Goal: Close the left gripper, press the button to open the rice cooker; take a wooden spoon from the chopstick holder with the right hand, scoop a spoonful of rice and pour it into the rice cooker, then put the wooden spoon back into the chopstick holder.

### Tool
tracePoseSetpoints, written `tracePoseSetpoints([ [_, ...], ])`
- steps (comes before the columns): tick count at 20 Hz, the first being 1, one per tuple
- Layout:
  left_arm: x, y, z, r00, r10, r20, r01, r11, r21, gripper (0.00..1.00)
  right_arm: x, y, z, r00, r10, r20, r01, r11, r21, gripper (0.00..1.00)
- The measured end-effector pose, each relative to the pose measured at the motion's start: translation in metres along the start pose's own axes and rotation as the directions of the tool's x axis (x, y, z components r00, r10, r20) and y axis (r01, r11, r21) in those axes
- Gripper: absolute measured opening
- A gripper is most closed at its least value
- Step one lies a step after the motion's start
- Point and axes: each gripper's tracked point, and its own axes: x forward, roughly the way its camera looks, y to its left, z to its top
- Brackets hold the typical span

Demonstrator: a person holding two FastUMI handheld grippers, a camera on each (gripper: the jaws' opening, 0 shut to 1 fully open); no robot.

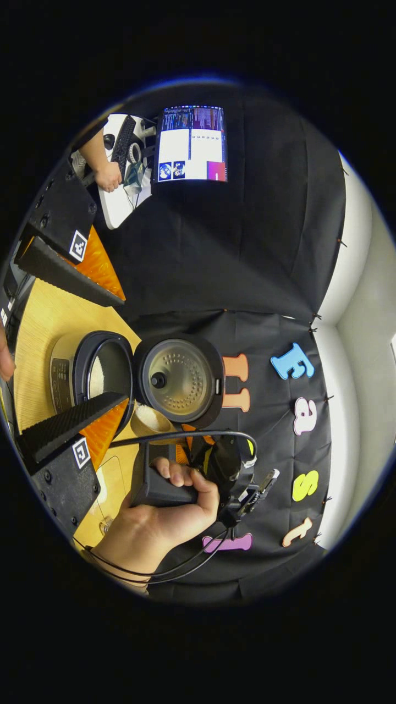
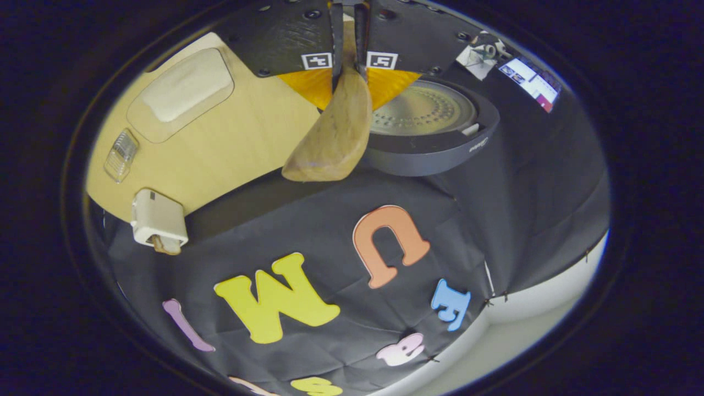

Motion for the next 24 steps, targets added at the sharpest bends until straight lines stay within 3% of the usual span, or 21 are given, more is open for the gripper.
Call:
tracePoseSetpoints([
  [4,-0.002,-0.002,0.001,1.000,-0.002,0.004,0.002,1.000,0.006,0.99,0.006,0.006,-0.015,1.000,-0.019,-0.015,0.016,0.987,-0.157,0.08],
  [8,-0.001,0.003,0.000,1.000,0.008,0.005,-0.008,1.000,0.001,0.99,0.009,0.009,-0.025,0.999,-0.046,-0.018,0.038,0.949,-0.312,0.08],
  [11,0.001,0.007,-0.002,1.000,0.020,-0.001,-0.020,1.000,-0.005,0.99,0.010,0.012,-0.023,0.997,-0.065,0.039,0.076,0.869,-0.489,0.08],
  [12,0.001,0.008,-0.003,1.000,0.025,-0.004,-0.025,1.000,-0.005,0.99,0.009,0.014,-0.020,0.996,-0.062,0.070,0.091,0.825,-0.558,0.08],
  [17,0.002,0.006,-0.002,1.000,0.019,0.001,-0.019,1.000,-0.005,0.99,-0.009,0.043,-0.027,0.980,0.009,0.197,0.142,0.656,-0.741,0.07],
  [21,0.001,-0.002,-0.001,1.000,0.011,0.006,-0.011,1.000,0.006,0.99,-0.019,0.056,-0.029,0.968,0.059,0.242,0.156,0.613,-0.775,0.08],
  [24,-0.001,-0.007,0.003,1.000,0.005,0.016,-0.005,1.000,0.009,0.99,-0.027,0.057,-0.029,0.967,0.069,0.245,0.152,0.615,-0.774,0.09],
])
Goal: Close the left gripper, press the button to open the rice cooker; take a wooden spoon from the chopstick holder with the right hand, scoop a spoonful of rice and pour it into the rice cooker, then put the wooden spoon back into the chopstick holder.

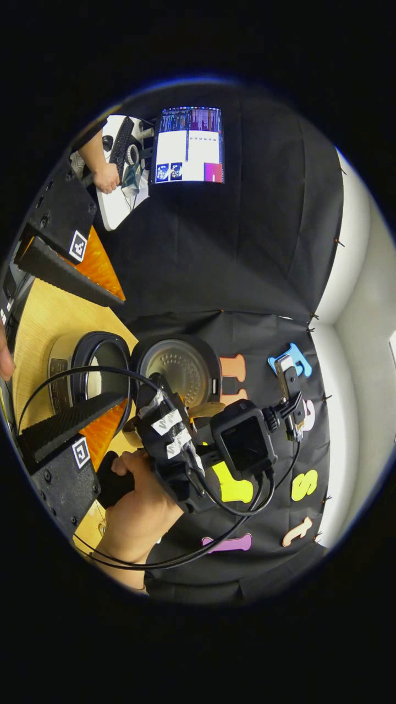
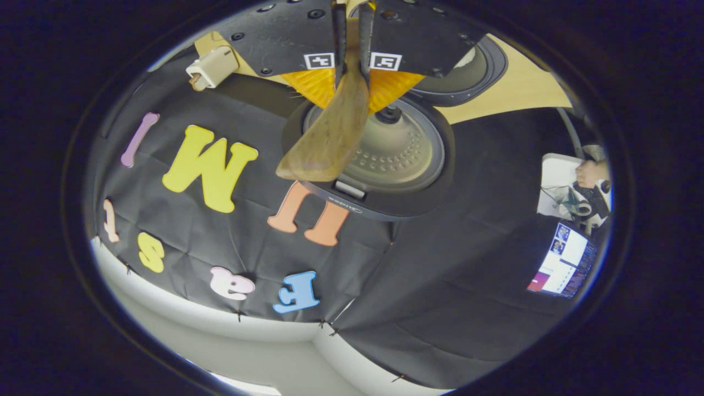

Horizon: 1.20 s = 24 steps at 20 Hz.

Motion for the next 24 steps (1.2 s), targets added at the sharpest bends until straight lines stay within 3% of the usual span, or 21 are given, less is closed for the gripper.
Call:
tracePoseSetpoints([
  [9,-0.005,-0.026,0.012,0.999,-0.044,0.032,0.044,0.999,0.012,0.99,0.003,-0.059,-0.041,0.996,-0.018,-0.090,0.032,0.986,0.162,0.09],
  [16,-0.005,-0.051,0.013,0.996,-0.090,0.029,0.089,0.996,0.017,1.00,0.007,-0.160,-0.088,0.978,-0.136,-0.155,0.174,0.949,0.261,0.09],
  [24,-0.003,-0.062,0.009,0.995,-0.098,0.016,0.098,0.994,0.045,1.00,-0.004,-0.275,-0.147,0.934,-0.266,-0.240,0.334,0.887,0.317,0.10],
])
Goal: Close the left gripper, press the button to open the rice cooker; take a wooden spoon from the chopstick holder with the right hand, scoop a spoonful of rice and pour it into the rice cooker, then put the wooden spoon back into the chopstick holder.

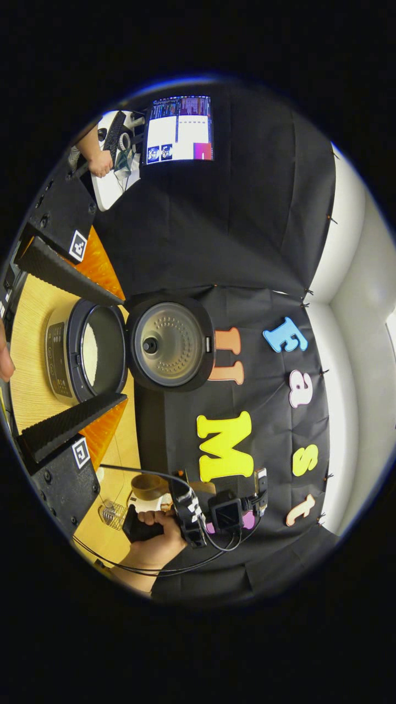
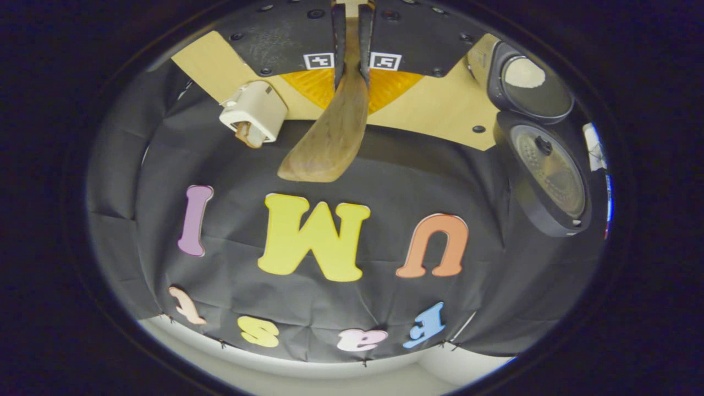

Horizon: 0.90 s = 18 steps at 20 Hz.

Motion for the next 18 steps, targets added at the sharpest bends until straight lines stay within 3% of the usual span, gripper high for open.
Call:
tracePoseSetpoints([
  [5,0.000,-0.003,0.001,1.000,0.007,0.005,-0.007,1.000,-0.006,1.00,0.011,-0.053,-0.016,0.998,-0.052,-0.018,0.053,0.998,0.033,0.09],
  [15,0.002,-0.007,0.003,1.000,0.020,0.007,-0.020,1.000,-0.015,1.00,0.036,-0.131,-0.048,0.998,-0.064,-0.009,0.065,0.992,0.104,0.10],
  [18,0.003,-0.005,0.005,0.999,0.037,0.014,-0.036,0.998,-0.053,0.99,0.047,-0.161,-0.065,0.994,-0.103,-0.029,0.106,0.985,0.134,0.10],
])
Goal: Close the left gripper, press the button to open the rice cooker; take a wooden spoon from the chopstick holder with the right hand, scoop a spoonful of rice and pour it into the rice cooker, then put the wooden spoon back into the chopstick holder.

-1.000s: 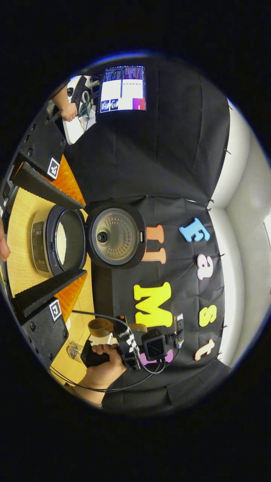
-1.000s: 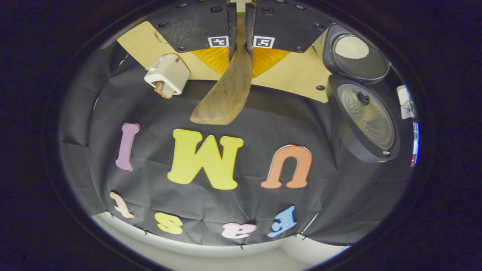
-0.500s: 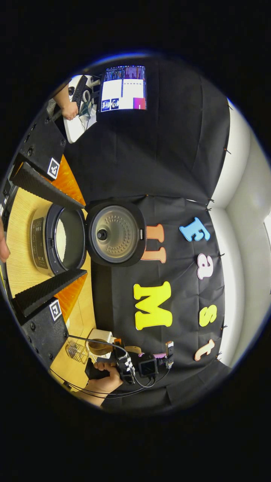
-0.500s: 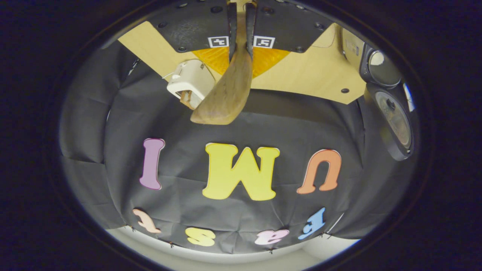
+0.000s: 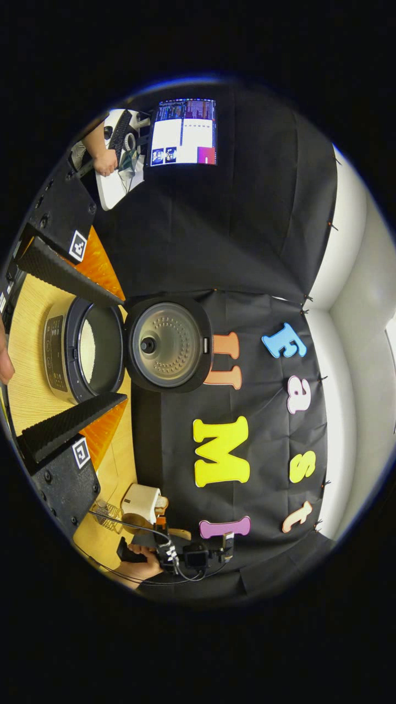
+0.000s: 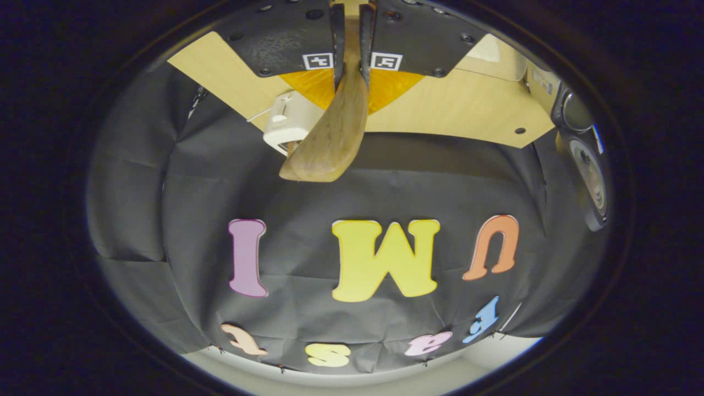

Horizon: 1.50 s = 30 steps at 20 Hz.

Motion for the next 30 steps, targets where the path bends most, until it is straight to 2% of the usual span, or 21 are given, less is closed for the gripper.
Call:
tracePoseSetpoints([
  [5,0.004,-0.006,-0.003,1.000,-0.013,-0.017,0.013,1.000,-0.023,1.00,0.021,-0.029,-0.028,0.998,-0.020,-0.052,0.022,0.999,0.045,0.11],
  [7,0.006,-0.005,-0.006,1.000,-0.008,-0.025,0.007,1.000,-0.015,0.96,0.028,-0.031,-0.036,0.997,-0.009,-0.071,0.014,0.998,0.065,0.12],
  [8,0.006,-0.006,-0.007,1.000,-0.008,-0.029,0.007,1.000,-0.013,1.00,0.029,-0.032,-0.041,0.996,-0.004,-0.085,0.010,0.997,0.074,0.12],
  [12,0.007,-0.011,-0.007,0.999,-0.017,-0.031,0.017,1.000,-0.005,1.00,0.033,-0.027,-0.051,0.992,0.026,-0.124,-0.012,0.994,0.109,0.16],
  [15,0.005,-0.017,-0.006,0.999,-0.029,-0.028,0.029,1.000,0.007,1.00,0.032,-0.026,-0.045,0.993,0.031,-0.110,-0.018,0.992,0.122,0.34],
  [16,0.005,-0.018,-0.006,0.999,-0.031,-0.026,0.031,0.999,0.009,1.00,0.031,-0.028,-0.041,0.995,0.024,-0.100,-0.012,0.992,0.122,0.36],
  [17,0.005,-0.019,-0.006,0.999,-0.033,-0.025,0.033,0.999,0.010,1.00,0.029,-0.029,-0.038,0.995,0.023,-0.093,-0.012,0.992,0.123,0.46],
  [18,0.004,-0.020,-0.006,0.999,-0.034,-0.024,0.035,0.999,0.009,1.00,0.027,-0.030,-0.036,0.996,0.025,-0.088,-0.014,0.992,0.124,0.51],
  [19,0.005,-0.021,-0.005,0.999,-0.037,-0.022,0.037,0.999,0.011,1.00,0.024,-0.032,-0.032,0.997,0.020,-0.079,-0.010,0.992,0.125,0.65],
  [20,0.006,-0.022,-0.004,0.999,-0.040,-0.018,0.040,0.999,0.016,1.00,0.021,-0.035,-0.030,0.997,0.012,-0.074,-0.002,0.992,0.128,0.69],
  [21,0.007,-0.021,-0.006,0.999,-0.037,-0.023,0.037,0.999,0.019,1.00,0.016,-0.038,-0.030,0.997,0.005,-0.077,0.005,0.990,0.139,0.69],
  [22,0.009,-0.020,-0.009,0.999,-0.032,-0.030,0.033,0.999,0.028,0.99,0.012,-0.038,-0.030,0.997,0.016,-0.079,-0.004,0.989,0.151,0.72],
  [23,0.012,-0.017,-0.009,0.999,-0.022,-0.030,0.023,0.999,0.036,0.99,0.006,-0.037,-0.027,0.997,0.028,-0.070,-0.017,0.987,0.161,0.80],
  [24,0.014,-0.014,-0.012,0.999,-0.008,-0.040,0.010,0.999,0.041,1.00,0.002,-0.040,-0.023,0.998,0.025,-0.060,-0.015,0.986,0.164,0.82],
  [25,0.016,-0.011,-0.015,0.999,0.005,-0.046,-0.003,0.999,0.040,1.00,-0.003,-0.047,-0.023,0.998,0.010,-0.055,-0.001,0.987,0.163,0.93],
  [27,0.021,-0.009,-0.017,0.998,0.016,-0.053,-0.014,0.999,0.047,1.00,-0.013,-0.058,-0.021,0.999,-0.006,-0.054,0.015,0.987,0.160,0.93],
  [30,0.031,-0.007,-0.018,0.997,0.034,-0.076,-0.026,0.994,0.103,0.99,-0.026,-0.065,-0.018,1.000,0.005,-0.028,-0.001,0.992,0.129,0.93],
])
